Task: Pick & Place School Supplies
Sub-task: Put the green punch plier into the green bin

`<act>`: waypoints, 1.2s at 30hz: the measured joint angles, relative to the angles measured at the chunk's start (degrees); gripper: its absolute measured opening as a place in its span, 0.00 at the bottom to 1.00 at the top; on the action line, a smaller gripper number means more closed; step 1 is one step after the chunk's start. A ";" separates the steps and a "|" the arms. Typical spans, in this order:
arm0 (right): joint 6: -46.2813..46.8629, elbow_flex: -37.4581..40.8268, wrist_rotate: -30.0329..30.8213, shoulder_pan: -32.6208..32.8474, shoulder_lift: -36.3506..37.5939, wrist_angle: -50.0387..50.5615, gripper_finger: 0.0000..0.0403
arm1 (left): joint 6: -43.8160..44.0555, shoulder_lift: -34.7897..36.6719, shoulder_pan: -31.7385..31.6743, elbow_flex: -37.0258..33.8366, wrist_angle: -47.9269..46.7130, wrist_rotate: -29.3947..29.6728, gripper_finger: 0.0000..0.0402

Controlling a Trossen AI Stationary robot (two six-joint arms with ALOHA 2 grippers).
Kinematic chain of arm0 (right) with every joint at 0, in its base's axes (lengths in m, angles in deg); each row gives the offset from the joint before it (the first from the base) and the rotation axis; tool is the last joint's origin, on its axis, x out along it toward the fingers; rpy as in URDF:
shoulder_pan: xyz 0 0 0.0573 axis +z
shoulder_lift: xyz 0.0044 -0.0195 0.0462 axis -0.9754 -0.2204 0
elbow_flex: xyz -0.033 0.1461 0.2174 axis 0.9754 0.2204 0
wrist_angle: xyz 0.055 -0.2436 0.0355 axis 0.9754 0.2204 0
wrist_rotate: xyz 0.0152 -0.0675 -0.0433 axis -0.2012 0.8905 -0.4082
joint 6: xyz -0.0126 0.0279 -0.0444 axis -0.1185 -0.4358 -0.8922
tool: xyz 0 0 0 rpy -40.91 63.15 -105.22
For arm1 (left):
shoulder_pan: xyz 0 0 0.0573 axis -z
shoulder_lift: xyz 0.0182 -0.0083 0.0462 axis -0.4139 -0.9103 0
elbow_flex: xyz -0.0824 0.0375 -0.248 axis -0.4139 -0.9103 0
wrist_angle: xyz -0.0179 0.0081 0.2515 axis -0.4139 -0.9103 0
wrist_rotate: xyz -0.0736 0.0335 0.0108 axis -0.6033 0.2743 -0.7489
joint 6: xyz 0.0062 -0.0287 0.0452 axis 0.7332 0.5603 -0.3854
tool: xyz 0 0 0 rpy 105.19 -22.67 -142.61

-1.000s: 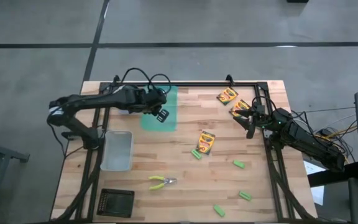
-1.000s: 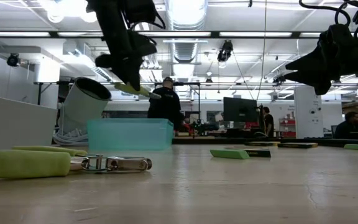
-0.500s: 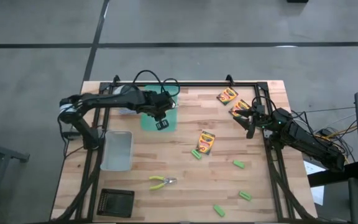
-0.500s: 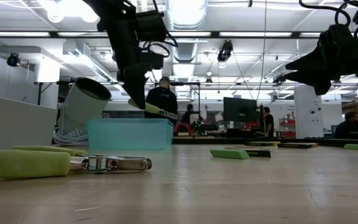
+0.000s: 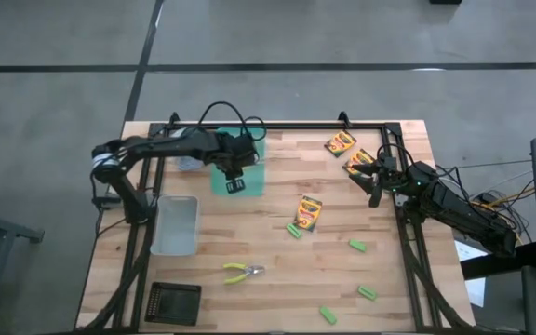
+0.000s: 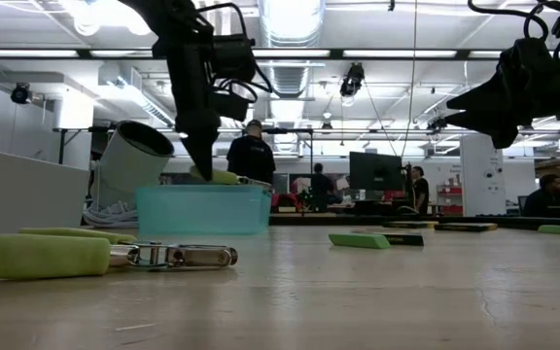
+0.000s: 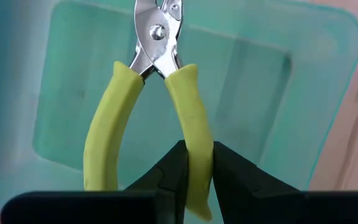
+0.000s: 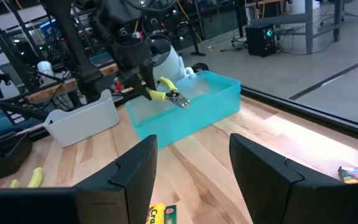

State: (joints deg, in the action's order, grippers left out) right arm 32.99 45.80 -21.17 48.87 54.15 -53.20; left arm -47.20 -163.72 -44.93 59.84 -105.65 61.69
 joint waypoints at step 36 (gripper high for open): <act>0.00 0.00 0.00 -0.02 0.00 0.01 0.49 | -11.78 1.78 -2.26 -12.08 7.24 -7.13 0.17</act>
State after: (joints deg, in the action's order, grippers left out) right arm 32.99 45.80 -21.17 48.85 54.15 -53.19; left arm -58.98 -161.94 -47.19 47.76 -98.40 54.56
